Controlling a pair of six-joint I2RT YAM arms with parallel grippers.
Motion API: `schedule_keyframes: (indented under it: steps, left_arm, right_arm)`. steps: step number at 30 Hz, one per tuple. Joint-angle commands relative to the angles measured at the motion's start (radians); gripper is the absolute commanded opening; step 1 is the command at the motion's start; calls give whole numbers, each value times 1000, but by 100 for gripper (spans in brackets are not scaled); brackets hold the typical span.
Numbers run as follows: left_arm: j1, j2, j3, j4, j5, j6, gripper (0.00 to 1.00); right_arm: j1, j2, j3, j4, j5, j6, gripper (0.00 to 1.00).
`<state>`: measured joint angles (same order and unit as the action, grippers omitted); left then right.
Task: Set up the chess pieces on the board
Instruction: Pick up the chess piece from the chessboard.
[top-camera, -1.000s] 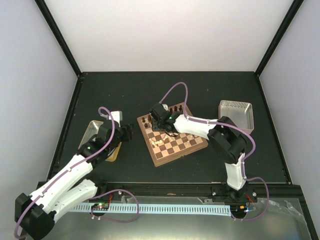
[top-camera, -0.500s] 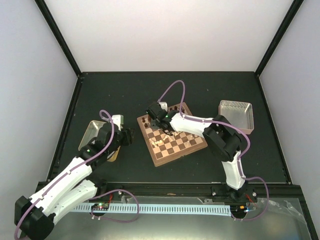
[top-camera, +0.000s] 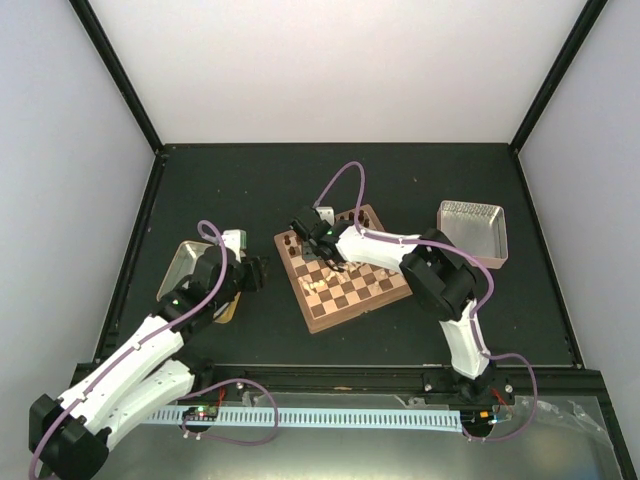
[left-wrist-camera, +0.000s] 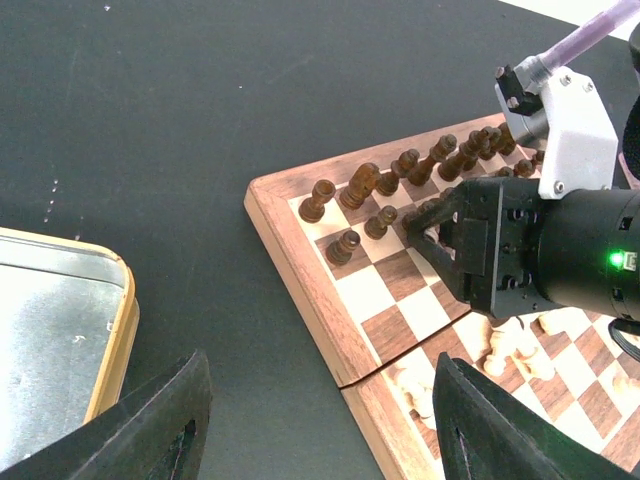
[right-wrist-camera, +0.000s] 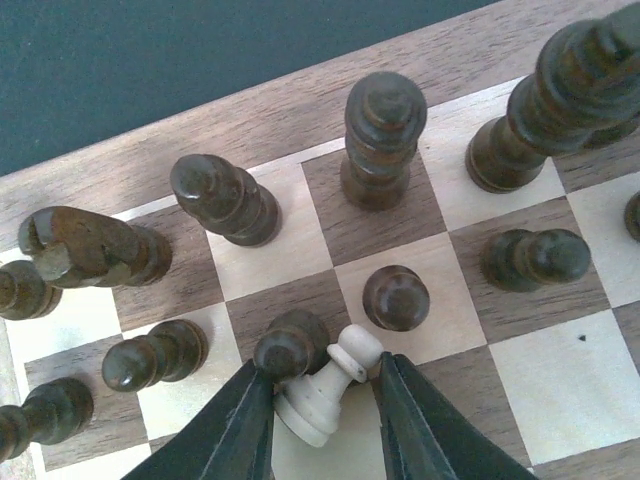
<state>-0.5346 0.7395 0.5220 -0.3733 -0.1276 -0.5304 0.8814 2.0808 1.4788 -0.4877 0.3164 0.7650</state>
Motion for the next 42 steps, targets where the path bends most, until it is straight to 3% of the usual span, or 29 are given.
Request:
schedule_keyframes:
  steps: [1, 19, 33, 38, 42]
  left_arm:
    - [13, -5, -2, 0, 12, 15, 62]
    - [23, 1, -5, 8, 40, 19, 62]
    - [27, 21, -18, 51, 123, -24, 62]
    - [35, 17, -12, 76, 200, -37, 63]
    - [53, 24, 23, 95, 340, -49, 66]
  right_arm:
    - [9, -11, -22, -45, 9, -4, 30]
    - [10, -36, -60, -33, -37, -77, 5]
    - [-13, -204, -230, 101, -261, -200, 3]
    - [-15, -339, -355, 264, -281, -286, 3]
    - [-19, -456, -479, 409, -353, -403, 3]
